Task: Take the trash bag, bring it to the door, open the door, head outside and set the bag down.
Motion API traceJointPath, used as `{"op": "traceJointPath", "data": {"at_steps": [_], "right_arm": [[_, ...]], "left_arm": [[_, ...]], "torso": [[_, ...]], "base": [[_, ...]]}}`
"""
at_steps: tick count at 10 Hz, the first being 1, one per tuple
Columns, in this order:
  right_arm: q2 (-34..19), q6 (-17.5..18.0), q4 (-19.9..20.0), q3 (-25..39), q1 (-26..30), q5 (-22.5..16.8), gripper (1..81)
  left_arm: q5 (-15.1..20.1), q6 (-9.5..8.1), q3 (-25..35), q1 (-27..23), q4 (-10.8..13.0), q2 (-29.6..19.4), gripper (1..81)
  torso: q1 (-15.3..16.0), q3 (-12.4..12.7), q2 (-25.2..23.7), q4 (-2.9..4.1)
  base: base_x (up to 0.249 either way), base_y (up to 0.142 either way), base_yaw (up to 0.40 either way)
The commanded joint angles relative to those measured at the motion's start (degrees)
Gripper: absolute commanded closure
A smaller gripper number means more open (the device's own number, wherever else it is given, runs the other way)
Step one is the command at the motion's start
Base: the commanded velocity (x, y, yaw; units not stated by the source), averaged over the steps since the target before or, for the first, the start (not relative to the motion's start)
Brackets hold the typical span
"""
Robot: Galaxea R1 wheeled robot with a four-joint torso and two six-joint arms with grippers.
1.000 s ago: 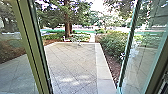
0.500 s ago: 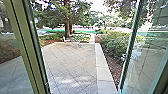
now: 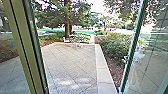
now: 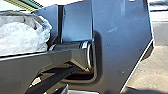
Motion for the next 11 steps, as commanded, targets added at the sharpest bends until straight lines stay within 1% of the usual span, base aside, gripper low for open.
{"op": "traceJointPath", "data": {"at_steps": [1,11], "right_arm": [[0.5,-0.3,-0.4,0.4,2.6,-3.1,1.0],[0.6,-0.3,-0.5,0.5,2.6,-3.1,1.0]], "left_arm": [[3.2,0.34,0.3,-3.7,0.3,0.2,81.1],[3.2,0.34,0.3,-3.7,0.4,0.2,81.1]], "torso": [[0.0,0.0,0.0,0.00],[-0.1,0.0,0.0,0.00]], "base": [[0.110,0.000,0.000],[0.110,0.000,0.000]]}}
